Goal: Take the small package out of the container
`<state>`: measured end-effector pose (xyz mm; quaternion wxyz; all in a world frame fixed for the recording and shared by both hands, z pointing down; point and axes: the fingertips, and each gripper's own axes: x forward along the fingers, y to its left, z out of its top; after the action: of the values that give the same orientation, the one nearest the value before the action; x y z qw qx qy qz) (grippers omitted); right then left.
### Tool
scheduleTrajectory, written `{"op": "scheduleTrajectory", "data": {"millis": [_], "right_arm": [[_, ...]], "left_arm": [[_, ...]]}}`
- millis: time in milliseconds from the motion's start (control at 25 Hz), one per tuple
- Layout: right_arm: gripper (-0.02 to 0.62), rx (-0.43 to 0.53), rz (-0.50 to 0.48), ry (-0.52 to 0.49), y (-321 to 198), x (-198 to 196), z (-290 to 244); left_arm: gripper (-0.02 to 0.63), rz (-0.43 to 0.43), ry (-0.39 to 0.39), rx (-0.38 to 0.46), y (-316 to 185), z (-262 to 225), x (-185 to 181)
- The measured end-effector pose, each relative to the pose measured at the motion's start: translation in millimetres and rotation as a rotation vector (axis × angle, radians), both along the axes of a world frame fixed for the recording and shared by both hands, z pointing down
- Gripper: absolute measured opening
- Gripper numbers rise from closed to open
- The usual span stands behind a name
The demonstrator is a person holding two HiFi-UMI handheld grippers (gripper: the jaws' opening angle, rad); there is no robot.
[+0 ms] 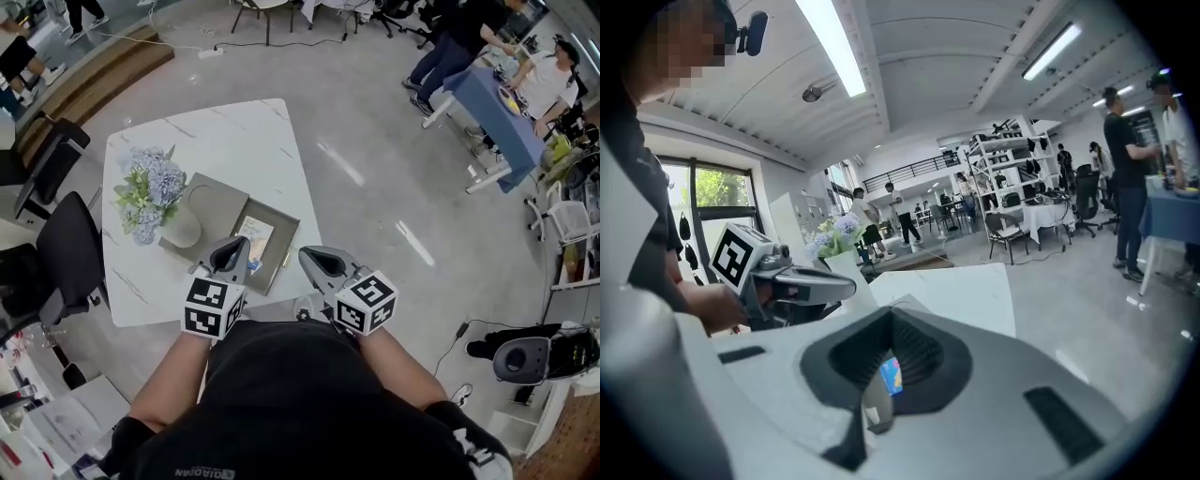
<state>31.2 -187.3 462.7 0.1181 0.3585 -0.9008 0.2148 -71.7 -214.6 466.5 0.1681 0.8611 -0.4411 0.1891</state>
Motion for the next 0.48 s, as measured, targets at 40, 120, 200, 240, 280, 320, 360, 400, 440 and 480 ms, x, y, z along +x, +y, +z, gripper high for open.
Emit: {"op": "scheduleTrajectory", "data": {"millis": [40,120,200,240,280,320,360,400,440,480], "right_arm": [[-0.002,-0.001,-0.007,-0.007,-1.1,1.4,0.5],[-0.002,-0.003,-0.017,-0.018,-2.7,5.7,1.8],[-0.002,-0.006,-0.021,-0.023,-4.6,11.4,4.1],[-0.002,-0.008,-0.021,-0.024,-5.6,13.8,5.3],[-0.002,-0.009,-0.022,-0.025,-6.2,15.5,6.3],[-0.002,-0.009,-0.022,-0.025,-6.5,16.6,7.2],[-0.002,-0.009,-0.022,-0.025,-6.7,17.3,7.9],[-0.002,-0.008,-0.023,-0.025,-6.9,17.8,8.4],[-0.002,-0.008,-0.023,-0.026,-7.0,18.2,8.9],[-0.002,-0.008,-0.023,-0.028,-6.9,18.3,9.2]], "left_arm": [[0.002,-0.005,-0.011,-0.004,-0.2,1.8,1.7],[0.002,-0.013,-0.03,-0.012,-0.6,5.4,5.3],[0.002,-0.023,-0.046,-0.014,-2.4,8.1,8.2],[0.002,-0.03,-0.052,-0.013,-3.5,8.5,8.9],[0.002,-0.036,-0.056,-0.011,-4.6,8.2,9.4],[0.002,-0.041,-0.059,-0.009,-5.3,7.7,9.8],[0.002,-0.043,-0.061,-0.008,-6.0,7.4,10.4],[0.002,-0.043,-0.065,-0.007,-6.6,7.4,11.3],[0.002,-0.042,-0.07,-0.007,-7.0,7.4,12.2],[0.002,-0.042,-0.076,-0.007,-7.2,7.3,12.9]]}}
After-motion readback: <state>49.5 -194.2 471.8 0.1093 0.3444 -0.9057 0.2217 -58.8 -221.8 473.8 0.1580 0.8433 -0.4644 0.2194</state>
